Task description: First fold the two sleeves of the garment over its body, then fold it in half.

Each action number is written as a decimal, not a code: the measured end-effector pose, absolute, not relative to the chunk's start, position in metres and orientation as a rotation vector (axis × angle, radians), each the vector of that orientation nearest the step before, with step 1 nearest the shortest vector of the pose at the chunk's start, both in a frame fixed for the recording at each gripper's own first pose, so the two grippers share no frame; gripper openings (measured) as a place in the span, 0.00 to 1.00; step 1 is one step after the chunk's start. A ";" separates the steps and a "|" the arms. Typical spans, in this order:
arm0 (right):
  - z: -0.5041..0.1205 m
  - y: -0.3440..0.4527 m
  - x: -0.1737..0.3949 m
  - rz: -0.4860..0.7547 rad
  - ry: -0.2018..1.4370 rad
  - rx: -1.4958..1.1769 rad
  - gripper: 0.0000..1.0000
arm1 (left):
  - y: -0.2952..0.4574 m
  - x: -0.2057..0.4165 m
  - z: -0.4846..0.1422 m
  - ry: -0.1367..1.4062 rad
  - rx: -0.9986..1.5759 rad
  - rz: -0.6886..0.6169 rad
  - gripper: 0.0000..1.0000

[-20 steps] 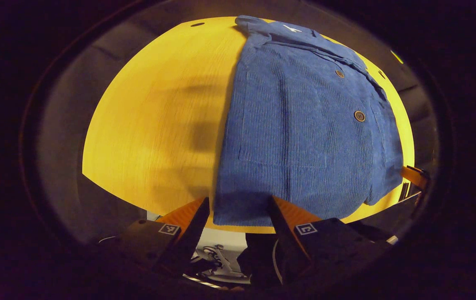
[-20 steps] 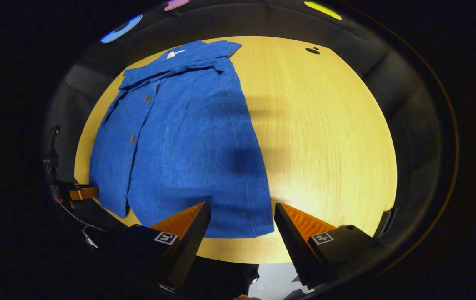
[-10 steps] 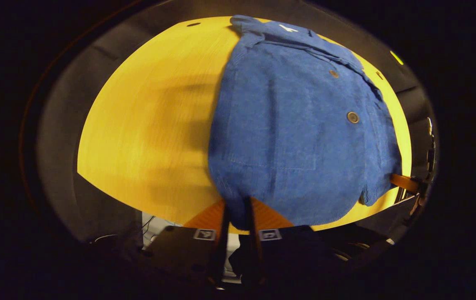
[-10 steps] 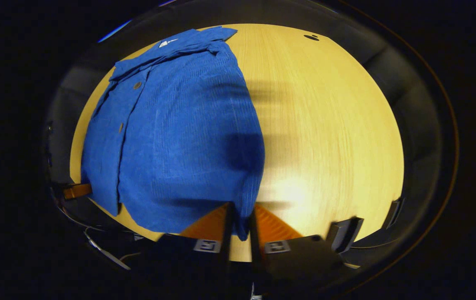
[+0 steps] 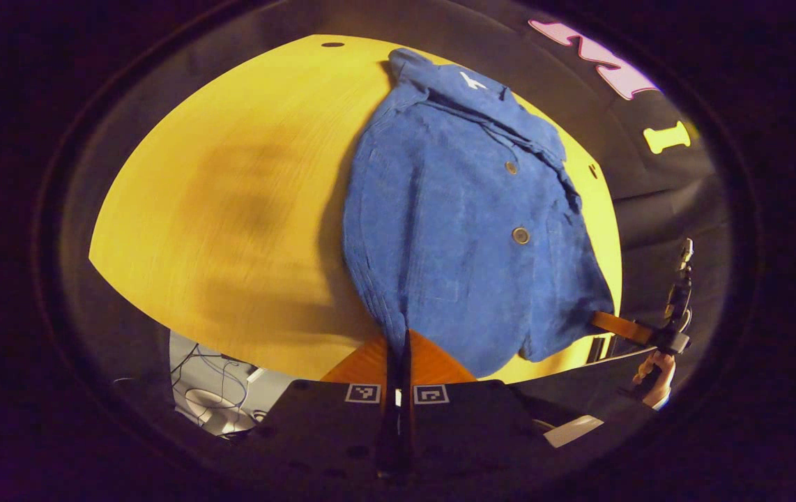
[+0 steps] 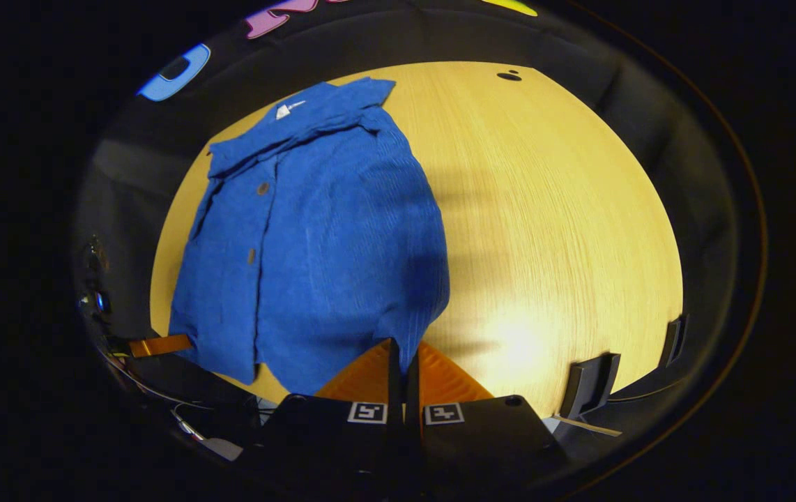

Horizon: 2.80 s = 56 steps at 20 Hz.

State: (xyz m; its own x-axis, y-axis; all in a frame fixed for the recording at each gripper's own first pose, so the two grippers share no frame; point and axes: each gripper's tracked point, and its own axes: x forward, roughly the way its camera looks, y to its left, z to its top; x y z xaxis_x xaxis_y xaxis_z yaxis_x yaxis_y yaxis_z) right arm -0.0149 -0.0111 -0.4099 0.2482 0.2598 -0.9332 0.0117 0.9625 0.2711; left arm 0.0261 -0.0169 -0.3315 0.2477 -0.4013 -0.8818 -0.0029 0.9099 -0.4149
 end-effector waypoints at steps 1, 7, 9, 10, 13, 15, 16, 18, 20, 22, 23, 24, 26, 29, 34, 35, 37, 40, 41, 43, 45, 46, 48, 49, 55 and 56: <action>-0.393 -0.005 -0.004 0.179 1.272 0.266 0.05 | -0.024 0.033 -0.315 1.259 -0.376 -0.316 0.01; -0.269 0.031 0.063 0.237 0.946 0.310 0.05 | -0.041 0.069 -0.215 0.992 -0.307 -0.473 0.01; -0.246 0.042 0.077 0.257 0.889 0.293 0.05 | -0.040 0.085 -0.187 0.908 -0.296 -0.510 0.01; -0.236 0.043 0.090 0.258 0.853 0.257 0.05 | -0.036 0.092 -0.174 0.868 -0.289 -0.524 0.01; -0.207 0.055 0.134 0.272 0.773 0.176 0.04 | -0.026 0.133 -0.145 0.803 -0.252 -0.539 0.01; -0.200 0.067 0.169 0.280 0.747 0.156 0.04 | -0.023 0.163 -0.137 0.807 -0.268 -0.548 0.01; -0.199 0.072 0.190 0.282 0.740 0.142 0.05 | -0.020 0.179 -0.135 0.814 -0.269 -0.550 0.01; -0.205 0.081 0.232 0.287 0.737 0.129 0.04 | -0.019 0.214 -0.145 0.840 -0.255 -0.518 0.01; -0.220 0.090 0.274 0.291 0.759 0.153 0.04 | -0.018 0.251 -0.149 0.852 -0.260 -0.497 0.01; -0.229 0.089 0.320 0.284 0.747 0.138 0.04 | -0.016 0.289 -0.147 0.863 -0.317 -0.493 0.01; -0.236 0.090 0.341 0.288 0.738 0.128 0.04 | -0.013 0.309 -0.145 0.850 -0.327 -0.477 0.01; -0.245 0.090 0.360 0.285 0.729 0.116 0.04 | -0.007 0.331 -0.151 0.839 -0.308 -0.454 0.01; -0.270 0.092 0.391 0.284 0.745 0.107 0.04 | 0.007 0.364 -0.176 0.872 -0.251 -0.395 0.01; -0.320 0.096 0.430 0.271 0.770 0.099 0.04 | 0.001 0.411 -0.216 0.960 -0.252 -0.309 0.01; -0.397 0.085 0.468 0.229 0.858 0.095 0.04 | 0.017 0.463 -0.269 1.006 -0.378 -0.160 0.00; -0.408 0.085 0.472 0.231 0.872 0.095 0.04 | 0.025 0.465 -0.284 1.033 -0.373 -0.131 0.01; -0.434 0.094 0.470 0.261 0.933 0.098 0.05 | 0.028 0.469 -0.296 1.052 -0.404 -0.106 0.01; -0.464 0.094 0.464 0.256 0.993 0.072 0.12 | 0.032 0.471 -0.302 1.073 -0.368 -0.094 0.01; -0.470 0.096 0.461 0.251 1.016 0.080 0.17 | 0.029 0.473 -0.306 1.084 -0.346 -0.096 0.01; -0.473 0.098 0.455 0.255 1.042 0.091 0.31 | 0.031 0.471 -0.304 1.104 -0.324 -0.093 0.02; -0.470 0.095 0.455 0.264 1.033 0.057 0.76 | 0.032 0.472 -0.304 1.111 -0.324 -0.092 0.02; -0.467 0.095 0.454 0.271 1.023 0.043 0.75 | 0.032 0.471 -0.303 1.107 -0.329 -0.096 0.02; -0.458 0.099 0.447 0.296 1.016 0.032 0.92 | 0.031 0.469 -0.303 1.120 -0.356 -0.091 0.04; -0.454 0.100 0.444 0.310 1.010 0.026 1.00 | 0.030 0.466 -0.303 1.132 -0.368 -0.085 0.05; -0.426 0.096 0.424 0.368 0.942 0.003 1.00 | 0.036 0.460 -0.266 1.015 -0.255 -0.078 0.08; -0.419 0.092 0.420 0.370 0.929 0.004 1.00 | 0.031 0.457 -0.255 0.982 -0.223 -0.099 0.09</action>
State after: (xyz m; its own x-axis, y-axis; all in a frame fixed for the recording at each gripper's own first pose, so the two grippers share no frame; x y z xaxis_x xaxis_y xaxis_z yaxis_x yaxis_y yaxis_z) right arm 0.4202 0.0921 -0.4189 0.5400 0.3132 -0.7812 -0.3102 0.9369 0.1613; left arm 0.4574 0.0313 -0.2549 0.5532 -0.1831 -0.8127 -0.0178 0.9727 -0.2313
